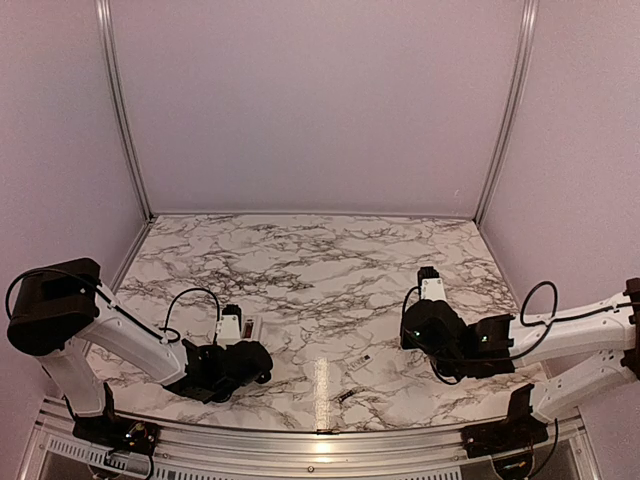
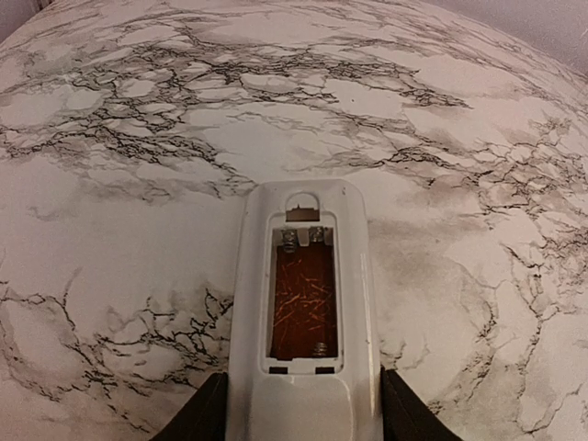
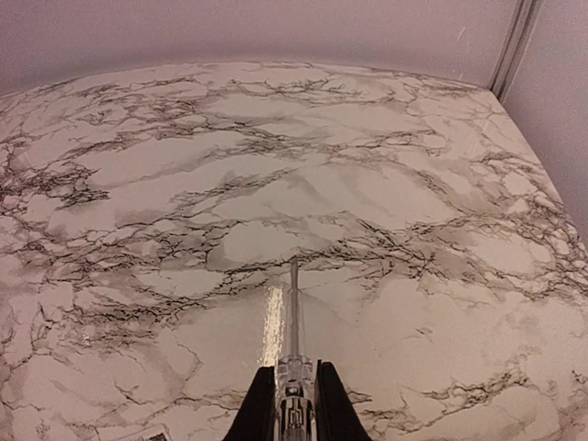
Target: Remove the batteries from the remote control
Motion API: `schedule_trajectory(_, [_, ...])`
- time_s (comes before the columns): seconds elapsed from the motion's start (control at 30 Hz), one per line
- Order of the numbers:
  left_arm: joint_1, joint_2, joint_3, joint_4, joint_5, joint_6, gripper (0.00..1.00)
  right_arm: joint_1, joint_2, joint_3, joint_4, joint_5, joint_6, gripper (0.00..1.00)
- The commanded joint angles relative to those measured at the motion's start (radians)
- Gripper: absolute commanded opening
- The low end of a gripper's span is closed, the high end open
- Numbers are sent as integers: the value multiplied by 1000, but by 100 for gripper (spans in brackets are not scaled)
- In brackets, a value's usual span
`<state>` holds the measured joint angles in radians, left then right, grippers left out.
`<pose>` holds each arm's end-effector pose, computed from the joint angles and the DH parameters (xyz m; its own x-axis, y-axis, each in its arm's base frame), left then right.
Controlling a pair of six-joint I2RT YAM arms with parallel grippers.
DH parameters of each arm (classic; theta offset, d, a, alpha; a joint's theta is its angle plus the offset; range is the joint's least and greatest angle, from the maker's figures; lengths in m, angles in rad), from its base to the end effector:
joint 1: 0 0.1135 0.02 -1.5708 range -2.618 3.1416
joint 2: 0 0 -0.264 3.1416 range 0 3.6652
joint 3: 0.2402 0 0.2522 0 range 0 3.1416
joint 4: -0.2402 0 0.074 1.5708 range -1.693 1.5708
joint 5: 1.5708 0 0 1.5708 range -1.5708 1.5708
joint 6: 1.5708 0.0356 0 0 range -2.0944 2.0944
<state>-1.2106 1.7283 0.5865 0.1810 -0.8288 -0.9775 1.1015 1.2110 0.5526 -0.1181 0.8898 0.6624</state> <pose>0.1211 -0.2472 0.0961 -0.5624 -0.0962 -0.8212 0.0309 0.9901 -0.1372 0.1270 0.1893 0.1906 -0.4411 -0.0137 -0.8974 -0.0502 0.9987 0.0094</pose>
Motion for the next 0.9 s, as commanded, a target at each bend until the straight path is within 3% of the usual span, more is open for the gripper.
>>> schedule_trajectory(0.0, [-12, 4, -14, -14, -16, -4, 57, -8, -27, -7, 19, -5, 5, 0])
schedule_trajectory(0.23, [-17, -1, -11, -14, -18, 0, 85, -9, -49, -21, 20, -5, 5, 0])
schedule_trajectory(0.4, [-24, -30, -5, -17, -17, 17, 98, -11, -64, -29, 20, -5, 2, 0])
schedule_trajectory(0.67, [-26, -166, -7, -28, -10, 117, 99, -17, -112, -71, 102, -19, -48, 0])
schedule_trajectory(0.87, [-24, -316, -9, -65, -80, 219, 99, -31, -152, -120, 226, -35, -104, 0])
